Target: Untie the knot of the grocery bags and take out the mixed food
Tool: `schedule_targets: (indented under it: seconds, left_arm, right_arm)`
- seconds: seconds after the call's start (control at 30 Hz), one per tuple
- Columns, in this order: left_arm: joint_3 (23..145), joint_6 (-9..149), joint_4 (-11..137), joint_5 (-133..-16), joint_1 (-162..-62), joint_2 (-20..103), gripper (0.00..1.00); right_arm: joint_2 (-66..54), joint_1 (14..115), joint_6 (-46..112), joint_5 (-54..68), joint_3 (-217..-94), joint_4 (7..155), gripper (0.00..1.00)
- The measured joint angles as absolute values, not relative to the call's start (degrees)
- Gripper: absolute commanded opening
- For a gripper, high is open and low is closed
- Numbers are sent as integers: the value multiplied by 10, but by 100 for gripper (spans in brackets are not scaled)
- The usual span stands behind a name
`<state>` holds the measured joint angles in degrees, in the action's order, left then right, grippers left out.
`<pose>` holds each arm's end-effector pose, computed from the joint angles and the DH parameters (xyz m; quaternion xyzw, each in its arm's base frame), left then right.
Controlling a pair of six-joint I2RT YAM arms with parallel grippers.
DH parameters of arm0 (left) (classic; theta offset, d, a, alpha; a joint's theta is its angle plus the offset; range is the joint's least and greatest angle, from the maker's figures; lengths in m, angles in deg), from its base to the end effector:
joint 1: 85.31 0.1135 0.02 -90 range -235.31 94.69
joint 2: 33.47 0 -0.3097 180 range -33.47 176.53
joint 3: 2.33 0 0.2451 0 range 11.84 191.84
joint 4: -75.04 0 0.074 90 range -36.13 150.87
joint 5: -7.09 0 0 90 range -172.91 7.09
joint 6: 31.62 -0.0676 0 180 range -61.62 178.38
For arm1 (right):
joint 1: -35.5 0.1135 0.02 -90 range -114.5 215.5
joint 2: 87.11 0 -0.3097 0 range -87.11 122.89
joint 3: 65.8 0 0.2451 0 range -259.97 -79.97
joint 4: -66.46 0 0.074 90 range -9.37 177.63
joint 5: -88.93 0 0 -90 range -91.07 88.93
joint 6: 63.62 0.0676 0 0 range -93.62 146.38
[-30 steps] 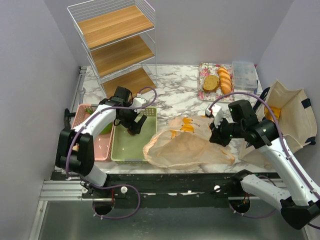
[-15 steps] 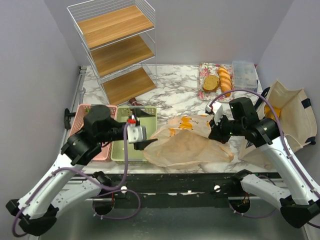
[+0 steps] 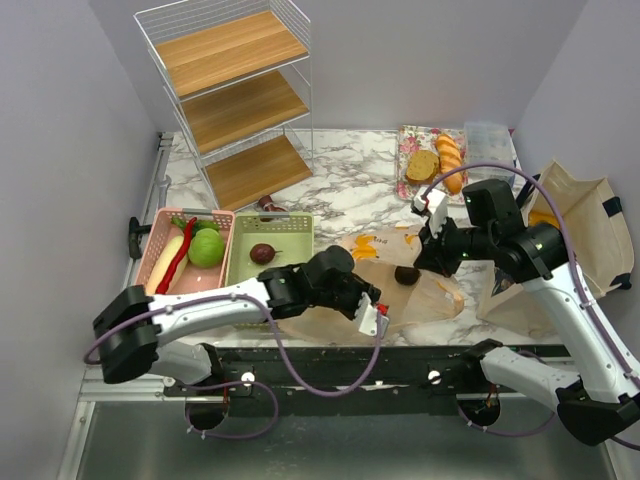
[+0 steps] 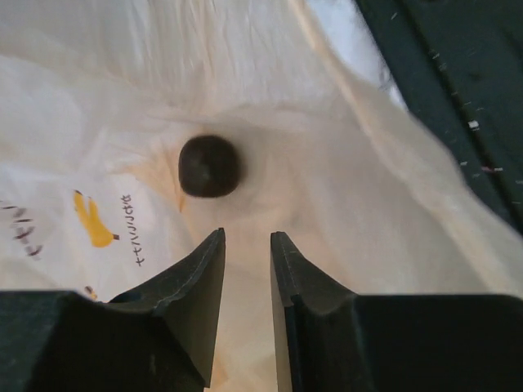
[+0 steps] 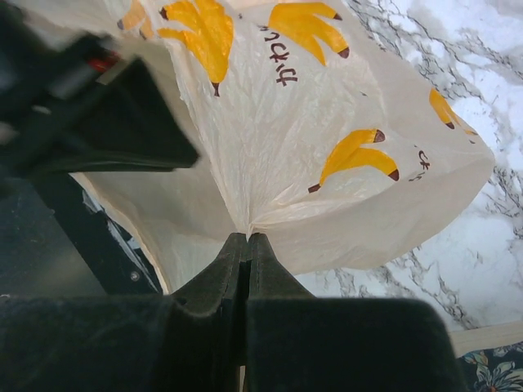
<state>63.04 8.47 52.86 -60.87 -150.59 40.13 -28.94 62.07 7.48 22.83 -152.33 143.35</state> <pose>0.0995 -0.2768 0.3063 0.7701 0.3763 -0.2296 0.4612 0.1329 0.0971 0.3913 -0.4212 0.8155 0.2164 0.3326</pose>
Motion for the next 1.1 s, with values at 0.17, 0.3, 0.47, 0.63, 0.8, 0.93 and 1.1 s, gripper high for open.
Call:
schedule_targets:
  seconds: [0.17, 0.3, 0.47, 0.63, 0.8, 0.93, 1.1]
  left_arm:
    - [626, 72, 635, -676, -1507, 511, 72]
    - [655, 71, 689, -696, -1507, 581, 80]
    - [700, 65, 691, -684, -1507, 626, 82]
    - [739, 51, 645, -649, -1508, 652, 83]
    - [795, 53, 582, -623, -1509, 697, 84]
    - [831, 61, 548, -614, -1509, 730, 84]
    - [872, 66, 516, -612, -1509, 772, 80]
  right_arm:
    - [-285, 621, 72, 252, -1548, 1458, 1]
    - [-276, 621, 68, 267, -1552, 1469, 1]
    - [-270, 621, 67, 272, -1552, 1473, 1]
    - [-272, 621, 64, 272, -1548, 1474, 1]
    - [-272, 621, 64, 272, -1547, 1474, 1]
    - [-272, 621, 64, 273, -1547, 1474, 1]
    - [-272, 620, 64, 271, -1546, 1480, 1]
